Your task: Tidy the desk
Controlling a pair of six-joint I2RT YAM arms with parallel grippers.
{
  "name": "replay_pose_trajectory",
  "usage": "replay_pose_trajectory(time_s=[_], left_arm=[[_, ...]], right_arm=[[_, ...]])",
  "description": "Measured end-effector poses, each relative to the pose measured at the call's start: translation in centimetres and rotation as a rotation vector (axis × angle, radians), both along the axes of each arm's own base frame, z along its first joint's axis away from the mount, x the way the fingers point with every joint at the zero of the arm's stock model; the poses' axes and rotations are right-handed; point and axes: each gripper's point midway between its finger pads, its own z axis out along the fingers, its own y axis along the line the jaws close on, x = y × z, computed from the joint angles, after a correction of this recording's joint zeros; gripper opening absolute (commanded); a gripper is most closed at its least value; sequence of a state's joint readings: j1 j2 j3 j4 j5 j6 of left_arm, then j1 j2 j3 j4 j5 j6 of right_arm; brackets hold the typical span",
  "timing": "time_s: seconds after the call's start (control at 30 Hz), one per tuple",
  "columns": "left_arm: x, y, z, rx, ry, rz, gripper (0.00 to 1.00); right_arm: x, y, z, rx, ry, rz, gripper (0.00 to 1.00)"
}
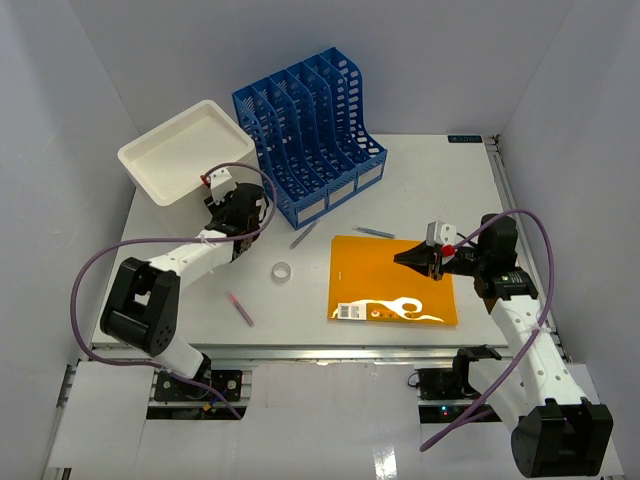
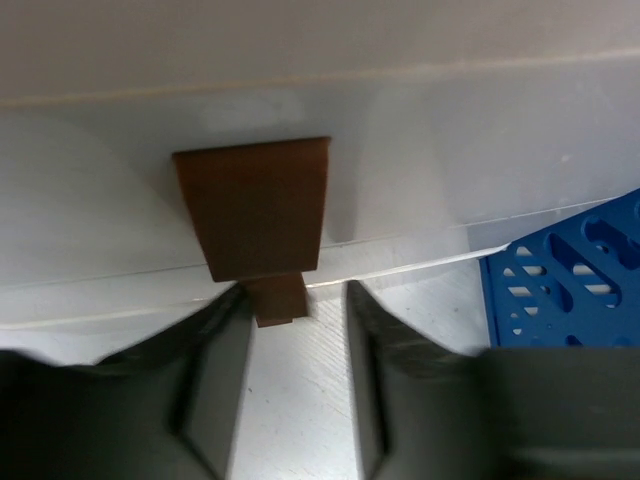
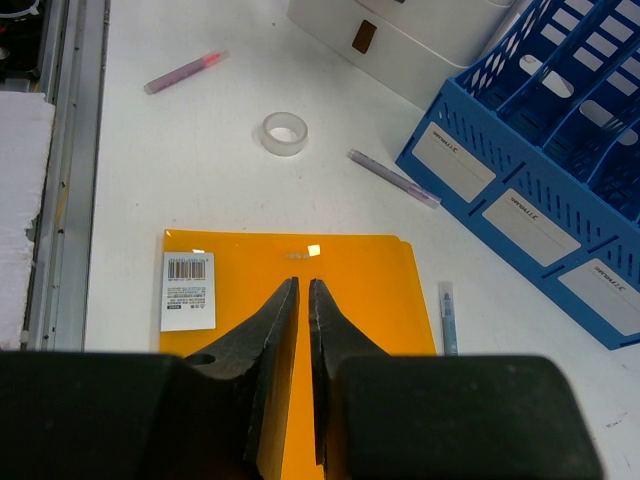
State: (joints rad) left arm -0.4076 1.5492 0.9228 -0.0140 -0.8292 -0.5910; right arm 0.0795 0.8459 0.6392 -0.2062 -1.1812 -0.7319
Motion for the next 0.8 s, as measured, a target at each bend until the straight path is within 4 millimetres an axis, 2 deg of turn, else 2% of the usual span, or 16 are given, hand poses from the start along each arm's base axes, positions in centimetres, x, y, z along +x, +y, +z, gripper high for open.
replay_pose_trajectory(time_s=[0.17,0.37,0.57,0.8], left_arm=[[0.1,0.1,-0.5,0.019,0.020,0.005,0.21],[0.0,0.0,-0.5,0.015,0.028,-0.006,0.02],[-1.4,-1.1,-0.2,-0.052,0.024,-0.068,0.00],[-5.0,-4.4,-0.6,-0.109,0.017,-0.179,0.00]], right_arm=[[0.0,0.0,0.0,0.000,0.000,0.000,0.15],[0.0,0.0,0.0,0.000,-0.001,-0.001,0.15],[0.0,0.0,0.1,0.000,-0.003,-0.002,0.15],[0.0,0.0,0.1,-0.001,-0.004,-0.003,0.15]])
